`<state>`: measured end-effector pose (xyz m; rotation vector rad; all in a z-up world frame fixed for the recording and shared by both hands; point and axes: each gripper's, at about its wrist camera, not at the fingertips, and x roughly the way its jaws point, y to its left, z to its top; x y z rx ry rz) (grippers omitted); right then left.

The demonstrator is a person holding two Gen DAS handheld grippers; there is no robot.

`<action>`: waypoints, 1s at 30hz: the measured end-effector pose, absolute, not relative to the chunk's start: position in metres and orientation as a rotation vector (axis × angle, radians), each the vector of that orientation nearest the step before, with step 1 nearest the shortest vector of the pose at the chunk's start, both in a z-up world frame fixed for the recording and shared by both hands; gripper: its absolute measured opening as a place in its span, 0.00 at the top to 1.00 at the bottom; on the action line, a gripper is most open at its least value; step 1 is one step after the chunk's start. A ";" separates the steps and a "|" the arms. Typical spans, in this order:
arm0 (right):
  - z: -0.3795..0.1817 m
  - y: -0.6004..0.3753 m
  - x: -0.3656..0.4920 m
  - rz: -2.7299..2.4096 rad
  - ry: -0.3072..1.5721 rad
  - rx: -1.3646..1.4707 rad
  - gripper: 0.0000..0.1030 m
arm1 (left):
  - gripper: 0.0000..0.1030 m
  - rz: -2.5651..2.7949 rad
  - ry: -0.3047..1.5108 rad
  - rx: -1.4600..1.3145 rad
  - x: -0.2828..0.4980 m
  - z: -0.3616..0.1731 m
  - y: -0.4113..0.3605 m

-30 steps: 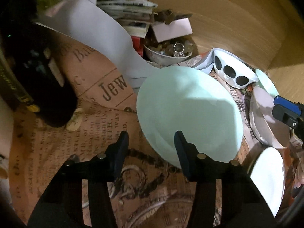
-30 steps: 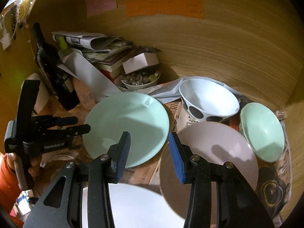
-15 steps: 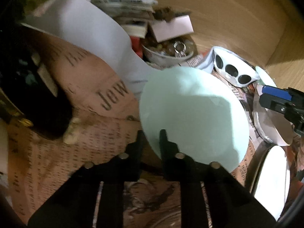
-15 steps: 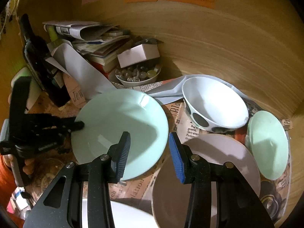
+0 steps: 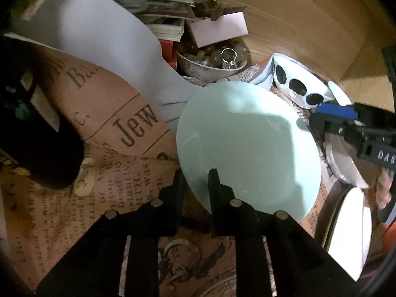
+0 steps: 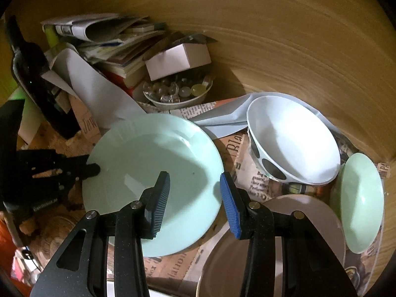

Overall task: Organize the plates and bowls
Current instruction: 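Reach both tools to the mint green plate rim and close on it, then lift the mint green plate off the newspaper with both tools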

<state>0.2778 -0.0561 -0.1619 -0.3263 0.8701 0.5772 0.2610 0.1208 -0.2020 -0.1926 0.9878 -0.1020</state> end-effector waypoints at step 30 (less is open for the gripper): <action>-0.209 -0.016 0.343 0.595 1.131 -0.399 0.64 | 0.83 -0.194 0.988 -0.243 0.237 -0.195 0.134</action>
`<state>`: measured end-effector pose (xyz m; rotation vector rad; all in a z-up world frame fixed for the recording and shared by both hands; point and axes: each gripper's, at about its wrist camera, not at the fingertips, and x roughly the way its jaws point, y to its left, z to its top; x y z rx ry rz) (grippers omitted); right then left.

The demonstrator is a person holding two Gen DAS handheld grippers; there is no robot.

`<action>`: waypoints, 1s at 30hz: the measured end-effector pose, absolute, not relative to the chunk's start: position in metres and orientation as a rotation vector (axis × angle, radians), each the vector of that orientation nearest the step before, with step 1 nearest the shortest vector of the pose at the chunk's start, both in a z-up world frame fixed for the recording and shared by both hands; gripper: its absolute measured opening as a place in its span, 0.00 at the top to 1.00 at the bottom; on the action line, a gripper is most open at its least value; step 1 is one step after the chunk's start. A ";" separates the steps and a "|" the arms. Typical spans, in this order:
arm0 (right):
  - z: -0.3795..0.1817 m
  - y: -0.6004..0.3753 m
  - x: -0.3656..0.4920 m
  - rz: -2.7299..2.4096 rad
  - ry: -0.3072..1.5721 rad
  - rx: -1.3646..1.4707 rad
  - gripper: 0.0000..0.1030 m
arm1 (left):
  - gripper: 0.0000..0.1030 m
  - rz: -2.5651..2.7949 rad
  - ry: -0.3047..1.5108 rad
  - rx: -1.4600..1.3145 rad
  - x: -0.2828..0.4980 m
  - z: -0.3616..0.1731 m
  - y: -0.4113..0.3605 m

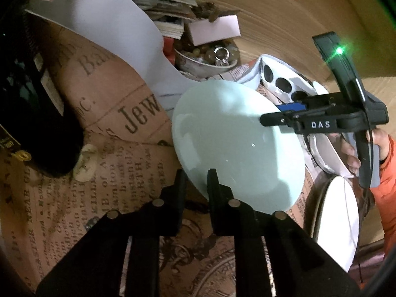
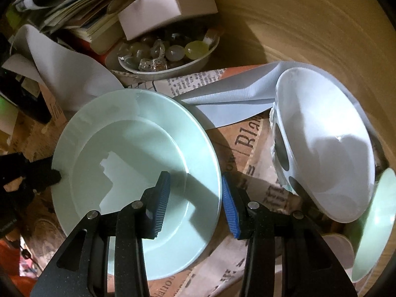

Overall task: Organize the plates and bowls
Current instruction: 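Lift the mint green plate off the newspaper with both tools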

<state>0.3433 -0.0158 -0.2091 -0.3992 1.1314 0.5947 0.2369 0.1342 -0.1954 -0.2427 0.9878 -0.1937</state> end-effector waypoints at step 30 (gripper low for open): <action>-0.140 -0.067 0.258 0.656 0.887 -0.245 0.84 | 0.78 -0.073 0.806 -0.265 0.183 -0.152 0.132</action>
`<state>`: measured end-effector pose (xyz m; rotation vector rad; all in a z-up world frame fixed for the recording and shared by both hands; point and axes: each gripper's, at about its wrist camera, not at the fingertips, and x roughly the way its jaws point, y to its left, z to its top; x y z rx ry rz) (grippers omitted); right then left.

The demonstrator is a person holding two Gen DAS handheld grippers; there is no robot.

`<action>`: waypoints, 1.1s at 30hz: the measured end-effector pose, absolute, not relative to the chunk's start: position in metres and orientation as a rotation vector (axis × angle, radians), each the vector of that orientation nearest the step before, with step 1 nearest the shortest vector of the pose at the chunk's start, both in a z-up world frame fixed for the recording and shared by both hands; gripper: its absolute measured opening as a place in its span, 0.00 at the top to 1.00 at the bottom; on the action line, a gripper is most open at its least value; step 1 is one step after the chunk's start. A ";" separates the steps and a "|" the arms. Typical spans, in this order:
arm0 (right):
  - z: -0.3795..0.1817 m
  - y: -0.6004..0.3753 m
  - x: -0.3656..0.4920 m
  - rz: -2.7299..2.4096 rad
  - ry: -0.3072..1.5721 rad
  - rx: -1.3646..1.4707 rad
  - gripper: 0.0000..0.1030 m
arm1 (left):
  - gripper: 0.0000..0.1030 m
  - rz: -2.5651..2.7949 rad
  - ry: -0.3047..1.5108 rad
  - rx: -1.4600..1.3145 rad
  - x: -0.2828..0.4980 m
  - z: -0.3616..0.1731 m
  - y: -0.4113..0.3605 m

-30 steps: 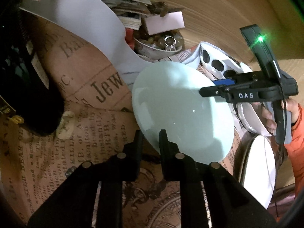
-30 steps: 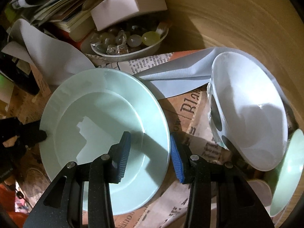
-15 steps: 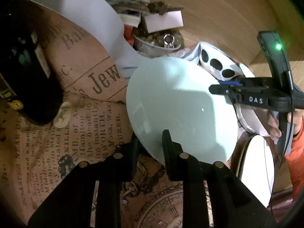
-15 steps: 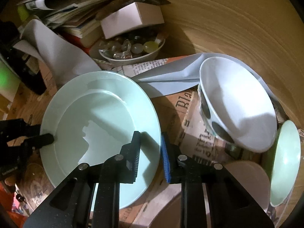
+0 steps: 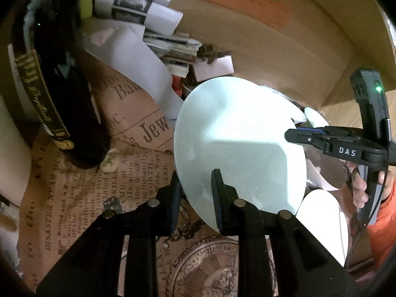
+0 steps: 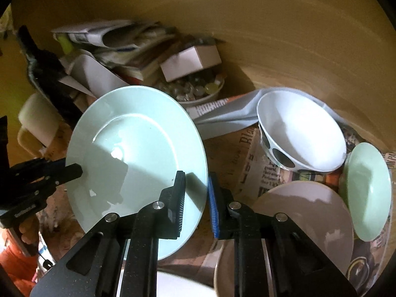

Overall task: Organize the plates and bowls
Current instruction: 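Lift the mint green plate off the newspaper with both tools, then lower the mint green plate onto the white plate with both tools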

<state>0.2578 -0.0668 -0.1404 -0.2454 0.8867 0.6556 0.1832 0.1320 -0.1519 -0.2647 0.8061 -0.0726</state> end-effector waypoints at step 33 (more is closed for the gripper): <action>-0.132 -0.133 0.153 0.623 0.729 -0.145 0.84 | 0.78 -0.090 0.706 -0.232 0.101 -0.122 0.074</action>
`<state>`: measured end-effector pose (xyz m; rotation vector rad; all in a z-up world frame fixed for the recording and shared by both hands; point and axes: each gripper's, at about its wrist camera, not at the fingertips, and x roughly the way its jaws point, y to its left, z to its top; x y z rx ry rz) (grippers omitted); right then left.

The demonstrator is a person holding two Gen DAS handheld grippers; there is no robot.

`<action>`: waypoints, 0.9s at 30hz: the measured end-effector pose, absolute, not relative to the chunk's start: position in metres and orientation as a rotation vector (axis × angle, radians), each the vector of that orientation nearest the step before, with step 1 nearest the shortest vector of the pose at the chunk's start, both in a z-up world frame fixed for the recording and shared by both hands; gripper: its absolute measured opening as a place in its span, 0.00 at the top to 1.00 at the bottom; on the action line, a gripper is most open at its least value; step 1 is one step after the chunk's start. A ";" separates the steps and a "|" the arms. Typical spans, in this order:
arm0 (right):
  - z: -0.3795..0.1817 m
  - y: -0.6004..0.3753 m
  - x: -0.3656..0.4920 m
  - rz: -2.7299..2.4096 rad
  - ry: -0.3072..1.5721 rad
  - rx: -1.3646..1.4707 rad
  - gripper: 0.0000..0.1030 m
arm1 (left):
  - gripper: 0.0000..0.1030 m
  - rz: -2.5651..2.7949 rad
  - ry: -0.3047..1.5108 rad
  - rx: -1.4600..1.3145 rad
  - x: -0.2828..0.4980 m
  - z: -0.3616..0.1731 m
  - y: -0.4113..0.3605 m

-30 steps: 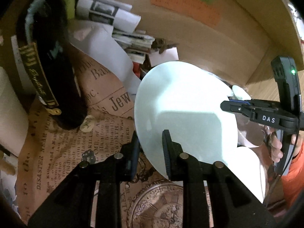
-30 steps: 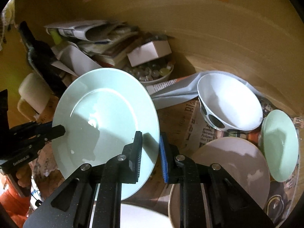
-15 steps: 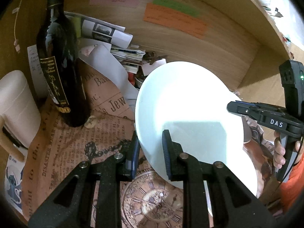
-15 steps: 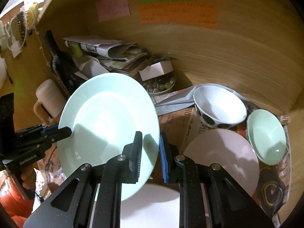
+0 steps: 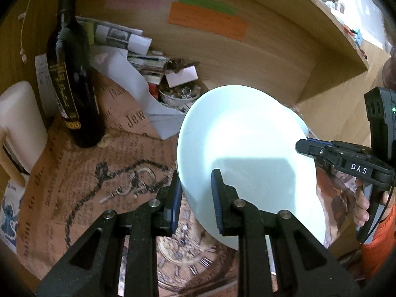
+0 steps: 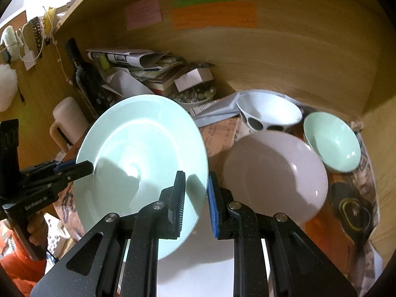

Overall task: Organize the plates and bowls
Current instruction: 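Lower the mint green plate onto the white plate with both tools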

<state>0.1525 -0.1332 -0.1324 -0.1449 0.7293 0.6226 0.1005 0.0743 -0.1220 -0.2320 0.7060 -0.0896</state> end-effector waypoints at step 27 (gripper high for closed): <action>-0.182 -0.192 0.117 0.568 0.772 -0.027 0.84 | 0.78 -0.113 0.819 -0.158 0.081 -0.158 0.016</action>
